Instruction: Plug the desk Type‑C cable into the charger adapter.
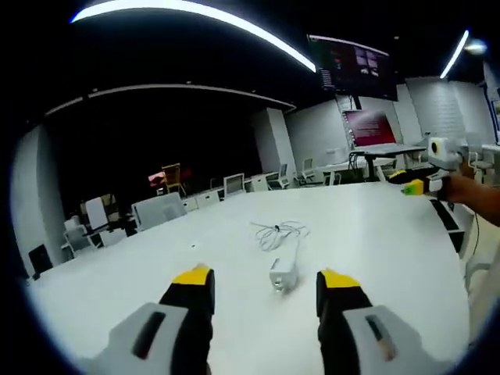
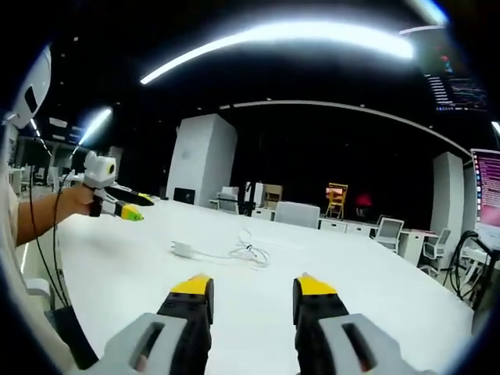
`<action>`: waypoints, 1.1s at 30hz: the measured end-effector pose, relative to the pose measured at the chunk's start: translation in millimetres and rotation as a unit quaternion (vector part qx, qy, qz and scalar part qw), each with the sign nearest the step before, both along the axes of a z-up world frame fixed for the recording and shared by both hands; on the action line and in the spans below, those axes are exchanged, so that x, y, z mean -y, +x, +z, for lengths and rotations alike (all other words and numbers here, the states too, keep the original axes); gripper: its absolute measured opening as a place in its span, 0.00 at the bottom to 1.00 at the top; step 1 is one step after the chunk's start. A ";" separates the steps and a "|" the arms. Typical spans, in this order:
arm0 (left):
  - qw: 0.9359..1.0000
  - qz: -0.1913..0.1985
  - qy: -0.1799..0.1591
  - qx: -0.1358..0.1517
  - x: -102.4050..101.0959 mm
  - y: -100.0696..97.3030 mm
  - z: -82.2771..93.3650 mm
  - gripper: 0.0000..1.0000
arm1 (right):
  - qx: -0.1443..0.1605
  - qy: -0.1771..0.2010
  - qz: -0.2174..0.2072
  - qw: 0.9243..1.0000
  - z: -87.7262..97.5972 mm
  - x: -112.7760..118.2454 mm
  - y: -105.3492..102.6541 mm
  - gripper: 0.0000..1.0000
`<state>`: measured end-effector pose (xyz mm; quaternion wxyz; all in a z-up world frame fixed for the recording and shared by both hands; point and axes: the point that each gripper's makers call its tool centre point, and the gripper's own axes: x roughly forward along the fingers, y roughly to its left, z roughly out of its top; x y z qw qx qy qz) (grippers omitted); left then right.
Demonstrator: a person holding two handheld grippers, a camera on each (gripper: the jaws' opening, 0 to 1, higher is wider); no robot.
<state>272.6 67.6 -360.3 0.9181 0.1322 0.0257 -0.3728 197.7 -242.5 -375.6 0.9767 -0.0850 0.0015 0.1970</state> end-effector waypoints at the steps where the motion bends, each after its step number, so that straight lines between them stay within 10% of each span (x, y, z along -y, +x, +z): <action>1: 1.000 0.000 -0.006 -0.003 -3.1 -3.5 4.2 0.53 | 0.000 0.000 0.002 1.000 0.4 -0.8 0.5 0.42; 11: 0.999 0.023 -0.038 0.023 -32.3 -47.7 30.9 0.51 | 0.009 0.010 -0.002 1.000 12.1 2.4 6.3 0.42; 33: 0.990 0.117 -0.076 0.020 -74.9 -56.5 -16.9 0.55 | -0.004 0.037 -0.029 0.999 -10.1 23.4 1.0 0.46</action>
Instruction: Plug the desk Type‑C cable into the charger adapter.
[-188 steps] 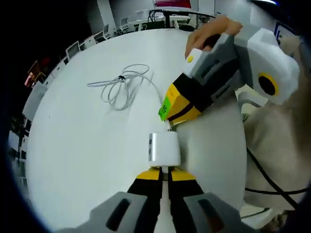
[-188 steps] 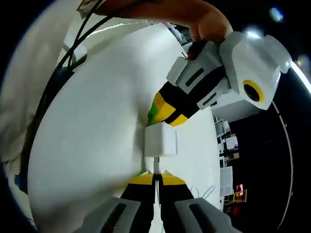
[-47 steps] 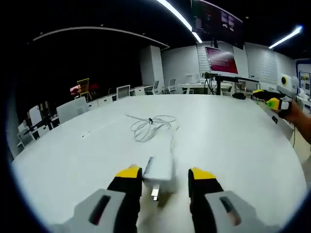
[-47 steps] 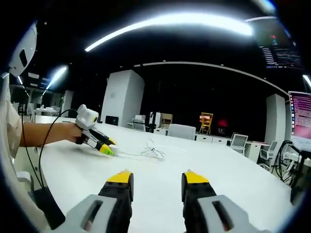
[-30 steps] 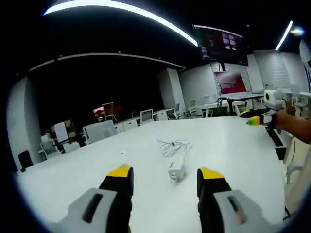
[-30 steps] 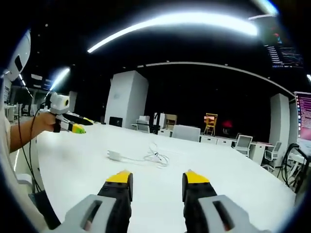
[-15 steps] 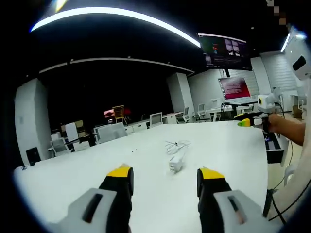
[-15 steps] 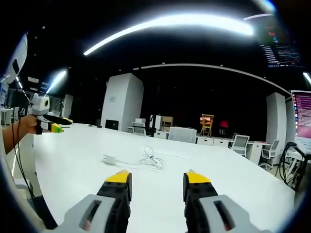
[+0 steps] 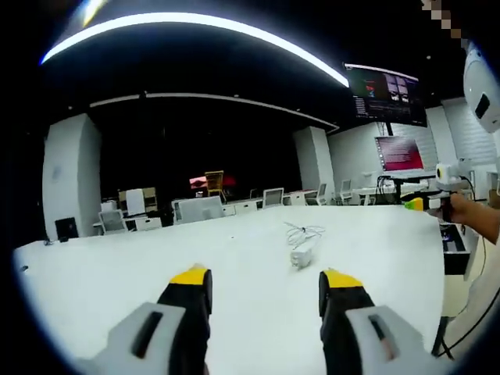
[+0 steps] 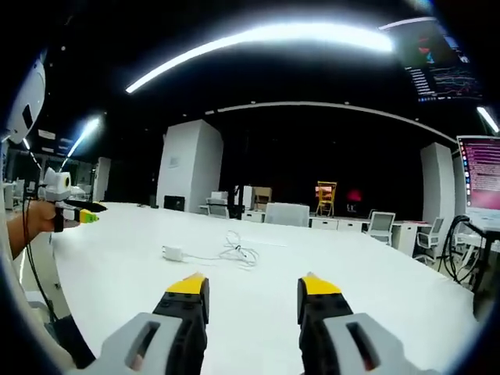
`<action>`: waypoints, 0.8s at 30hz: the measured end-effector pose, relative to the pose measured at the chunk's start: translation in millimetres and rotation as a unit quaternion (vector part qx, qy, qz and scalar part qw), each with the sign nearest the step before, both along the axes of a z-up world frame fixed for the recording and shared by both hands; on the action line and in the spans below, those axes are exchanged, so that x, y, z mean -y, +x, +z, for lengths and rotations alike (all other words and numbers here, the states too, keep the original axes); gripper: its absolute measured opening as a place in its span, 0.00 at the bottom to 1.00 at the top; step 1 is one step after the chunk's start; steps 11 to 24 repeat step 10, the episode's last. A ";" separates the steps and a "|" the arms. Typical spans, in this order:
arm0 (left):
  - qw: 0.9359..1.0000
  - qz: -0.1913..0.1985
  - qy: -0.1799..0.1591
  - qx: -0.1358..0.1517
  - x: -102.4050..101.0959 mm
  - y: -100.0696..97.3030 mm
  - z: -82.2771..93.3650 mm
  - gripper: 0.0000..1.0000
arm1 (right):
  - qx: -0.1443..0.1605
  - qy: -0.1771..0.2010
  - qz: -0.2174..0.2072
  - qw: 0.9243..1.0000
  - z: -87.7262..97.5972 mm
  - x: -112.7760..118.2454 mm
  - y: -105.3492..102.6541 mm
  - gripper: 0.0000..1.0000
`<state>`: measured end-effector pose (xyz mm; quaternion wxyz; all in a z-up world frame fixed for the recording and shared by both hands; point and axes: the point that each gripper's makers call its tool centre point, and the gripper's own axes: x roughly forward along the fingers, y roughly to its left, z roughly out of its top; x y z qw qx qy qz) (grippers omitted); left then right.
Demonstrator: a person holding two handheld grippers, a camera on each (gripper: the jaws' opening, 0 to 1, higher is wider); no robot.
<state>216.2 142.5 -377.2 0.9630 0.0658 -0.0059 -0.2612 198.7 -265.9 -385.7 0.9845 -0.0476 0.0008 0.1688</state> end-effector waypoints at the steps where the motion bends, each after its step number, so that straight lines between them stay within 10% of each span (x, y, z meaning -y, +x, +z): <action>1: 1.000 0.003 0.002 -0.002 -1.0 -0.1 -3.9 0.55 | -0.009 0.001 0.002 1.000 -4.4 -1.6 0.1 0.45; 24: 1.000 0.015 -0.005 -0.001 -10.2 -10.1 -2.9 0.56 | -0.011 -0.002 0.002 1.000 -8.9 -5.4 -0.4 0.47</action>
